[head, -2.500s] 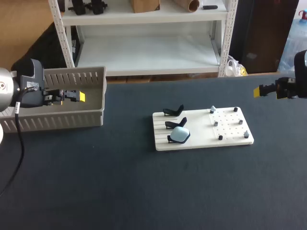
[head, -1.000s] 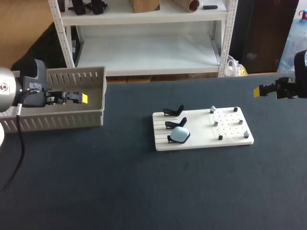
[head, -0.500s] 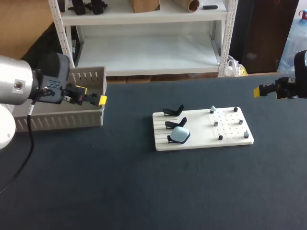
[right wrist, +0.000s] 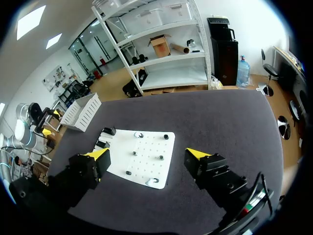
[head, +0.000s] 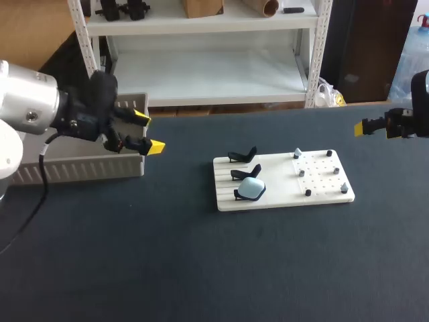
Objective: Pick up each earbud case from the left stands, insert the matching earbuds, close the lid, and place the case in the box.
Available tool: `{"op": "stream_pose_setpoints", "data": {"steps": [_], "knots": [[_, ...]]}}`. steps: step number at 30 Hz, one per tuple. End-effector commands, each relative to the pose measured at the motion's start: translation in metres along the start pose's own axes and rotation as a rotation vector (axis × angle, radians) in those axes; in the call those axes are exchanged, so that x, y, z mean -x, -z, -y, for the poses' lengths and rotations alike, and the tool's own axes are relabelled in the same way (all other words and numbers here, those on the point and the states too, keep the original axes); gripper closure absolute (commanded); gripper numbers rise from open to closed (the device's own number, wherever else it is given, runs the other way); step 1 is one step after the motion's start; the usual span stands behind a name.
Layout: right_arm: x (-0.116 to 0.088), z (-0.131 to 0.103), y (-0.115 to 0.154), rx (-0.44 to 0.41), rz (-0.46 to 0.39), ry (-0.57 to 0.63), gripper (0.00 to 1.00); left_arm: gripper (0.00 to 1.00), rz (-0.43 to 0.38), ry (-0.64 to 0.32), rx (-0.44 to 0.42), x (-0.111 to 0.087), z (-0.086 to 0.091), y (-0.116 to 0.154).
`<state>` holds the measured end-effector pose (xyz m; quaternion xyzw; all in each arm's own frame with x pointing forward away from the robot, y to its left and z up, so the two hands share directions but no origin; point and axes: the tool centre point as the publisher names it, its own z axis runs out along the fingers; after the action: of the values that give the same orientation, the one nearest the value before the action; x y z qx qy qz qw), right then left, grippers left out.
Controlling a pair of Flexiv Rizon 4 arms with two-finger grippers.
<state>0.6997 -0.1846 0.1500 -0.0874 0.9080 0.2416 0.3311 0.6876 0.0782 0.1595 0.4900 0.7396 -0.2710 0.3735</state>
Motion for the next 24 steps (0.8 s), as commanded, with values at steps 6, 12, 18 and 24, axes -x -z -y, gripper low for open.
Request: {"op": "stream_pose_setpoints", "data": {"steps": [6,12,18,24], "knots": [[0.0,0.001,-0.001,0.005,0.0,0.001,0.0,0.0,-0.015,-0.048,-0.132,-0.008,-0.004,-0.061],[0.0,0.001,-0.001,0.005,0.0,0.001,0.0,0.0,-0.002,-0.091,-0.178,-0.004,0.006,-0.086],[0.0,0.001,-0.001,0.005,0.0,0.001,0.0,0.0,0.026,-0.142,-0.207,-0.005,0.017,-0.107],[0.0,0.001,-0.001,0.005,0.0,0.001,0.0,0.0,0.043,-0.161,-0.237,-0.011,0.026,-0.125]]}}
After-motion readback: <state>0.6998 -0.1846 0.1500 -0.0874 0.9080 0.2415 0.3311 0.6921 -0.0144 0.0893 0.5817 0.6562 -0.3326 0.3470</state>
